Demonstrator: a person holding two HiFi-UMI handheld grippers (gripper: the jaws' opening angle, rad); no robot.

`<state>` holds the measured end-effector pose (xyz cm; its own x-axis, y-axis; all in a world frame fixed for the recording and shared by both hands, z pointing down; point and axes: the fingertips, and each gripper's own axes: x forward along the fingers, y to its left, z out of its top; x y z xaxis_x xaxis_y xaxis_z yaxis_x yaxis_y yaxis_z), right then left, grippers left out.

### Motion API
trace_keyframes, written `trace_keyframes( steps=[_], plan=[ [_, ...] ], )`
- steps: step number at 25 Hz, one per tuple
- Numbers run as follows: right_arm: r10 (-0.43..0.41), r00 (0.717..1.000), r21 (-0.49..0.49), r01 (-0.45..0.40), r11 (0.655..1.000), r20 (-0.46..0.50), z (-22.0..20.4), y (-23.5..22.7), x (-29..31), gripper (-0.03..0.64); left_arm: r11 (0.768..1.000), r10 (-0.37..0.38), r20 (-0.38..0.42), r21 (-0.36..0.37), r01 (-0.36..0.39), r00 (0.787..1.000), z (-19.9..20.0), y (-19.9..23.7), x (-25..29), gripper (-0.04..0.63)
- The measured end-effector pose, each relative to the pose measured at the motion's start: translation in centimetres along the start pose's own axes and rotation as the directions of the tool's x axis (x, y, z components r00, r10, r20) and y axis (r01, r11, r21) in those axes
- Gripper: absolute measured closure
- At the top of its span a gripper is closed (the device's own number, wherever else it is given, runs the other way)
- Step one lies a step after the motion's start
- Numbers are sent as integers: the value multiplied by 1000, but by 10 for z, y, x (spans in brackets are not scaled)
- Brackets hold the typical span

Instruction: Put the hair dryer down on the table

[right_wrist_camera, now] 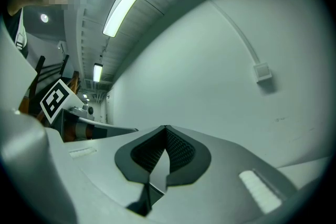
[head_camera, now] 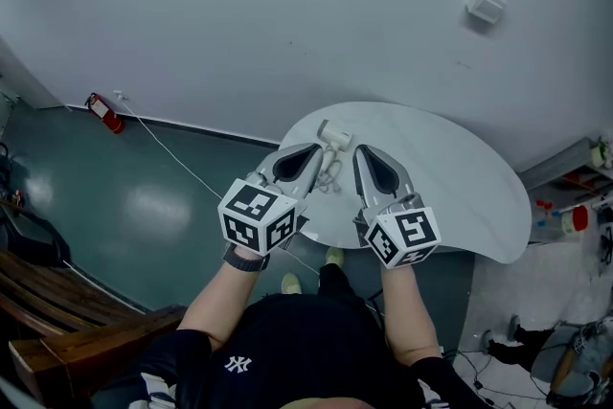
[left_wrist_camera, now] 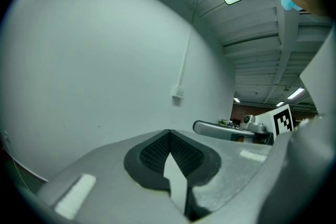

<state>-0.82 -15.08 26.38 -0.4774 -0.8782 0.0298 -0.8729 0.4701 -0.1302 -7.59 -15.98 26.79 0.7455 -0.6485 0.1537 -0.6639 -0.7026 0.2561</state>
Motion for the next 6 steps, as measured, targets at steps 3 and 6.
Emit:
trace_keyframes(
  steps=[3, 6],
  plan=[
    [1, 1000, 0, -1, 1000, -3, -1, -1, 3, 597, 1000, 5, 0, -5, -5, 1000, 0, 4, 2, 595],
    [0, 1000, -1, 0, 1000, -5, -2, -3, 4, 597, 1000, 9, -1, -10, -9, 1000, -1, 6, 4, 595]
  ],
)
